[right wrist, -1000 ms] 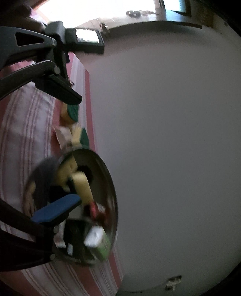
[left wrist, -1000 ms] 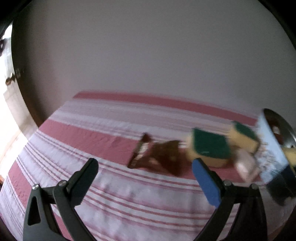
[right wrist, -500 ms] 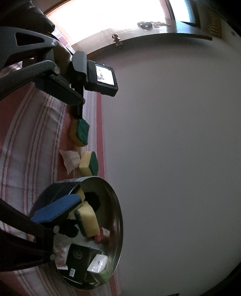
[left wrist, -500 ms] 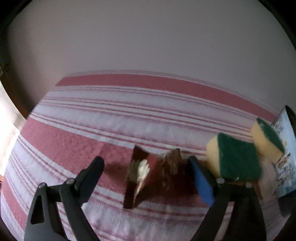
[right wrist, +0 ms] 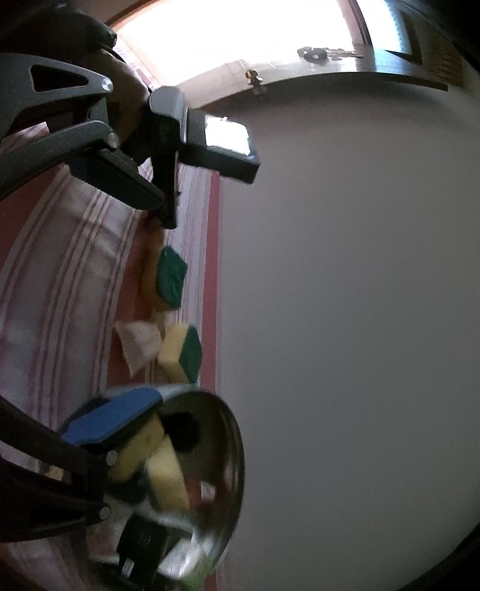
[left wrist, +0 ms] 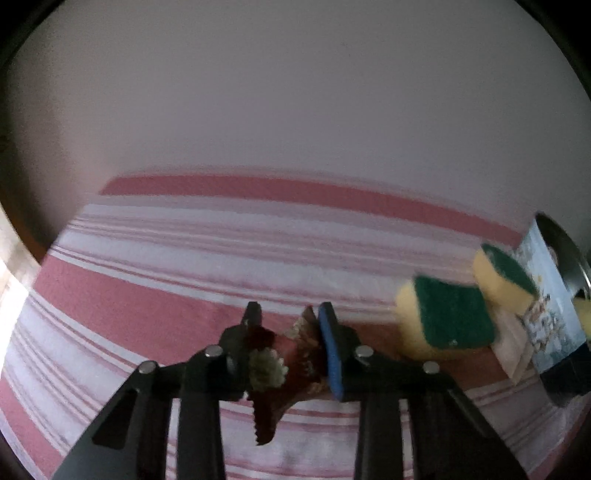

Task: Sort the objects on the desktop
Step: 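Close the left tool on the brown chocolate wrapper, then hold the wrapper in the left tool while the right tool grasps a green-and-yellow sponge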

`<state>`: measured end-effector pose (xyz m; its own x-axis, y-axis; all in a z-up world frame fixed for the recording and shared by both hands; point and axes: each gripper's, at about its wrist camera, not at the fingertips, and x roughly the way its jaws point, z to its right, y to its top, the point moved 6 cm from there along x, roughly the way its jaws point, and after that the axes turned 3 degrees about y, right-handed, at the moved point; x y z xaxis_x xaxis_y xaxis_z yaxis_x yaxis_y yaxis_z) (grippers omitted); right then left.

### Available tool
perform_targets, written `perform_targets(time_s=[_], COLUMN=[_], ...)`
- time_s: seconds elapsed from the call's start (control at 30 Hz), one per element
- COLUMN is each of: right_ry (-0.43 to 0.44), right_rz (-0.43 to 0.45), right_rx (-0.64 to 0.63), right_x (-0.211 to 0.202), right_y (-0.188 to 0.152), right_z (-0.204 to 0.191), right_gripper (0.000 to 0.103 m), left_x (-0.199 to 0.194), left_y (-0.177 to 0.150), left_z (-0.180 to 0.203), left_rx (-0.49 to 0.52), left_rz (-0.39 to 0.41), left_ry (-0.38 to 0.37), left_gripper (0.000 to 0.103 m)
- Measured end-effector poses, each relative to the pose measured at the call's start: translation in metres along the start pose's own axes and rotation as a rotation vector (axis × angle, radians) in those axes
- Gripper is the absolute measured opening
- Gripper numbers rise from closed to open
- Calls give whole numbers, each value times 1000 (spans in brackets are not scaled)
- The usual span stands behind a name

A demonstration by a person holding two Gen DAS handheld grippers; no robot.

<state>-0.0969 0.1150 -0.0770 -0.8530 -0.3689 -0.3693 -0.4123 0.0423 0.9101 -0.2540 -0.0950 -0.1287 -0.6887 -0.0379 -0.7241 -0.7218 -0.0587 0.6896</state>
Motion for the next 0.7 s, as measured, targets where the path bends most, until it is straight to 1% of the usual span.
perform_targets(time_s=[0.07, 0.13, 0.2, 0.27, 0.37, 0.4, 0.5, 0.6, 0.7], right_ry=[44, 67, 84, 91, 85, 95, 129, 83, 80], right_rz=[-43, -86, -123, -137, -167, -184, -241, -308, -362], right_rx=[4, 8, 29, 45, 20, 12, 4, 5, 3], right_x=[20, 37, 53, 62, 74, 80, 98, 122, 145], right_y=[3, 4, 3, 2, -1, -2, -4, -6, -8], right_z=[-7, -11, -13, -14, -17, -19, -25, -22, -23], right_gripper=[99, 99, 99, 99, 99, 99, 99, 99, 99], left_x=[-12, -23, -29, -31, -36, -33, -35, -31, -26], left_y=[7, 13, 19, 22, 24, 28, 31, 33, 34], left_z=[-12, -26, -37, -47, -48, -56, -60, -67, -73], left_rx=[-30, -68, -92, -112, -140, -142, -140, -138, -137], left_rz=[45, 73, 83, 83, 84, 95, 117, 125, 130], left_ry=[-14, -67, -91, -97, -135, -140, -128, -108, -82], left_gripper=[30, 30, 30, 30, 30, 30, 30, 30, 30])
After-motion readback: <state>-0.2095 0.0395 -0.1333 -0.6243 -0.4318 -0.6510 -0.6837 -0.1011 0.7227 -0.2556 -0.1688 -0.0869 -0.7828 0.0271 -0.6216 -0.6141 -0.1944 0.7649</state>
